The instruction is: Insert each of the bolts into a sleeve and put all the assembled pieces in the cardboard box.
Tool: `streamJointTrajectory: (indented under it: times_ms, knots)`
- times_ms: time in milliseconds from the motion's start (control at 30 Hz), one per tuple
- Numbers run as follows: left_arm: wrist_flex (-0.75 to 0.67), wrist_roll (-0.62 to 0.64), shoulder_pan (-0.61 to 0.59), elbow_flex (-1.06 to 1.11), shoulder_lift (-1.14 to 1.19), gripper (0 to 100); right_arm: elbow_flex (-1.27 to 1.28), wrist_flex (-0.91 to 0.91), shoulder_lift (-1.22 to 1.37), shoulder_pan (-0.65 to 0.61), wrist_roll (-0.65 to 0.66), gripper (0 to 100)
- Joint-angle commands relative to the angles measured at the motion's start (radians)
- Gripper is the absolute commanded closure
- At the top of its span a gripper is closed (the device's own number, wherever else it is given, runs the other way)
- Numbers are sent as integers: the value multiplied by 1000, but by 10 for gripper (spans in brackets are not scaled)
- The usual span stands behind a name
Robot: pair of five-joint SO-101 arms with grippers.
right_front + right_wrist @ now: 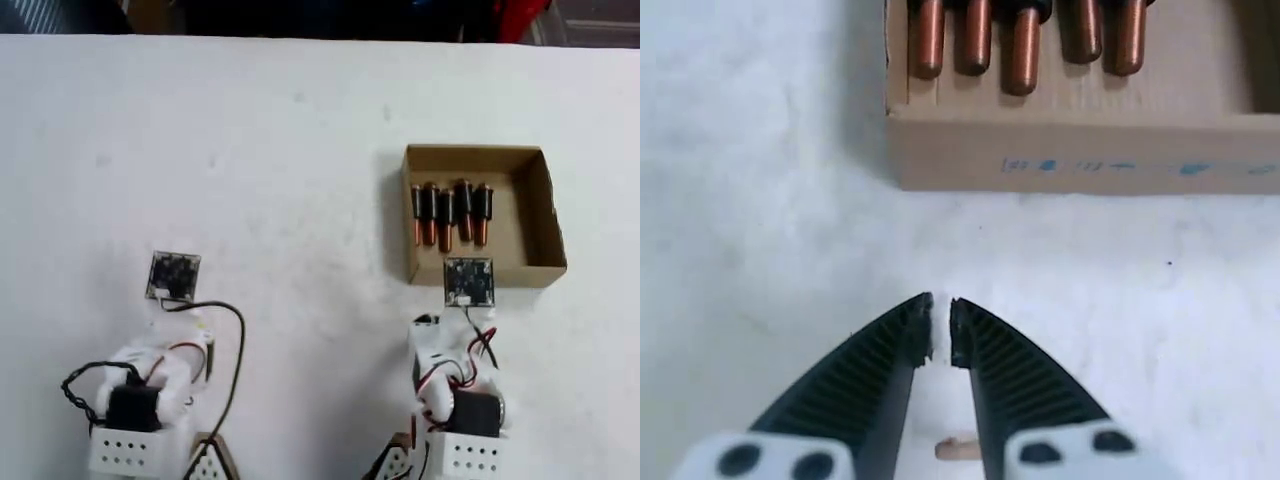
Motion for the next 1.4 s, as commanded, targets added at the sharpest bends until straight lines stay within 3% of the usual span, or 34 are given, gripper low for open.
streamJointTrajectory:
  times_ms: [0, 433, 667, 1367]
  knots:
    - [5, -8, 10, -3, -7, 977, 44, -21, -7, 1, -9, 981]
    - [5, -2, 7, -3, -7, 977, 46, 56, -4, -36, 0, 981]
    - [5, -2, -91, -3, -7, 977, 46, 56, -4, -90, 0, 981]
    - [5, -3, -88, -3, -7, 975, 46, 56, -4, -120, 0, 980]
